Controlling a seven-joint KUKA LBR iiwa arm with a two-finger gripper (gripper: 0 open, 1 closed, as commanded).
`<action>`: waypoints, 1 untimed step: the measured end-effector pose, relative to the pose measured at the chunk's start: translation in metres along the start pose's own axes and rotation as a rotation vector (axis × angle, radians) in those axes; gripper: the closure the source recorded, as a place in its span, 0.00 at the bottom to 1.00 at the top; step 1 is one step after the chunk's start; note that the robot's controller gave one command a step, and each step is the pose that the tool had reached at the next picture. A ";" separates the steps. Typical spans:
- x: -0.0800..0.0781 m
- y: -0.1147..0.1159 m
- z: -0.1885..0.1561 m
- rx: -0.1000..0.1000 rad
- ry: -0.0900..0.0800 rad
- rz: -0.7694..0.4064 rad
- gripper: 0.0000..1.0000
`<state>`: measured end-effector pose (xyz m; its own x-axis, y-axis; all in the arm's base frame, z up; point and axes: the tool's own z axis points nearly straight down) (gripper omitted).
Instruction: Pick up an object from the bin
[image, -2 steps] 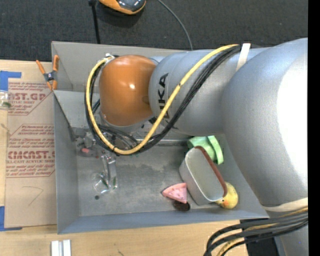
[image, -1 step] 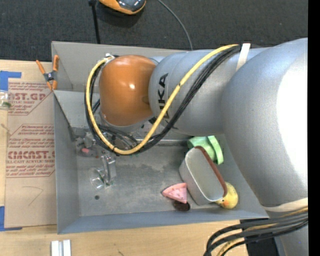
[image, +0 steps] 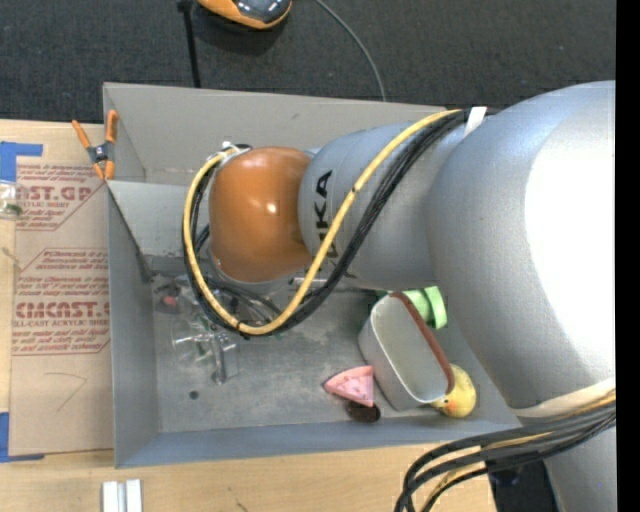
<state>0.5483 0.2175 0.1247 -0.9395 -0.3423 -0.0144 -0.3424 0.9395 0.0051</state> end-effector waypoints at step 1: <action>0.029 -0.010 0.044 -0.002 0.007 -0.233 1.00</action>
Offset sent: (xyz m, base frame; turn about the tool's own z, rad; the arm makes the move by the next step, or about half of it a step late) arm 0.0000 0.0000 0.0000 0.0000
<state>0.5250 0.1981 0.0798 -0.8353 -0.5497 -0.0089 -0.5498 0.8353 0.0042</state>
